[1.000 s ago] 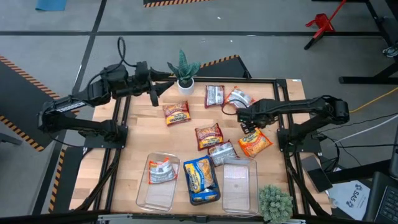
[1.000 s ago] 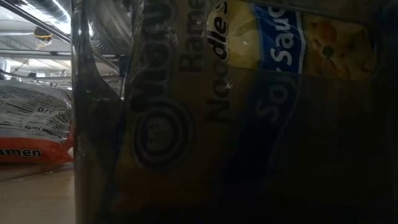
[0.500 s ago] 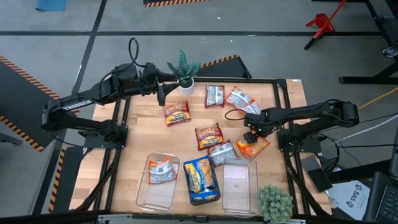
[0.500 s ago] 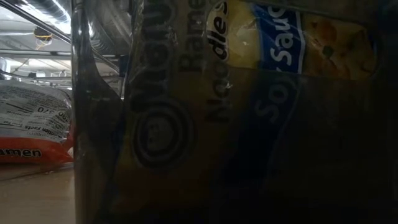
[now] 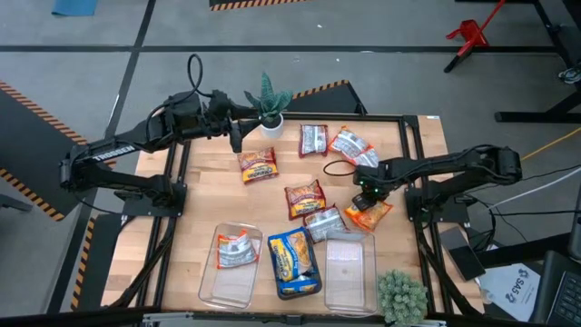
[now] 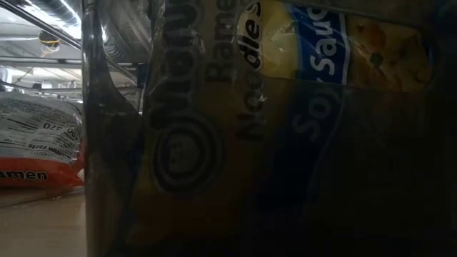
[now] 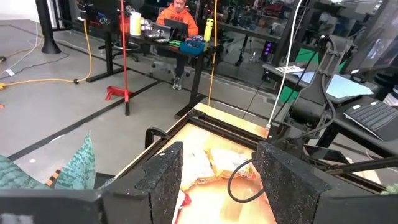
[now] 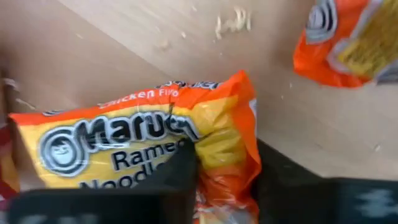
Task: Sort Maruchan noodles
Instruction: Put the orange noodle pack into the left transparent bin
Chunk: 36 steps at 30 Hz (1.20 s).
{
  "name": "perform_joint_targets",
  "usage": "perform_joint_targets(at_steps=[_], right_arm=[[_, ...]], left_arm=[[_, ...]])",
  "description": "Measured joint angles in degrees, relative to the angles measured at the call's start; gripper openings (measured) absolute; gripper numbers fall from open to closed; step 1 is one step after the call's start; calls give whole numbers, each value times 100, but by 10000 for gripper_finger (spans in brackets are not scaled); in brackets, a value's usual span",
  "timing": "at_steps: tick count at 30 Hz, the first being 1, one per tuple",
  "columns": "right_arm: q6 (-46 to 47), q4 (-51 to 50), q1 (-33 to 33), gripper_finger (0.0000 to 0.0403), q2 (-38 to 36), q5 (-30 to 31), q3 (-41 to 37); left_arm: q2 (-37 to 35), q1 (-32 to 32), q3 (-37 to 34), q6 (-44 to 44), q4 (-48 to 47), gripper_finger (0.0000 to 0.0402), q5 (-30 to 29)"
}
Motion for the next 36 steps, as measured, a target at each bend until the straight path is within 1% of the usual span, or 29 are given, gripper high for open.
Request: perform_joint_targets(at_steps=[2,4,6,8,12,15,19,24,27,30,32,34,36], right_arm=[[-55,2,0,35,4,54,72],[-101,-1,0,13,6,101,154],[-104,-10,-2,15,7,162,254],[-105,-84,-4,20,11,247,406],[-265,-386,-4,7,9,494,888],[-425,-506,-4,10,8,696,1368],[-696,-568,-4,5,6,958,2029],[-868,-540,-4,5,4,1138,2864],[-1009,-337,-4,5,4,1163,3280],[-1144,-194,-4,5,2,1162,3602],[-1230,-28,-4,3,-4,1162,3706],[-1272,154,-4,4,-4,1148,3732],[-1293,308,-4,4,-4,999,3735]], left_arm=[[0,0,0,-89,0,199,-6],[0,0,0,-101,0,199,-98],[1,-1,0,-139,0,199,-194],[0,-2,0,-368,-2,199,-256],[0,-2,0,-672,-34,199,-251],[26,-1,0,-1149,-349,199,-190],[243,53,2,-1428,-782,207,418],[692,9,4,-1456,-700,228,791],[1007,7,4,-1545,-659,244,1072],[1361,7,3,-1562,-370,260,1498],[1574,-14,2,-1559,24,269,1729],[1758,-63,2,-1464,395,274,1884],[1921,-121,2,-1259,671,277,2003]])
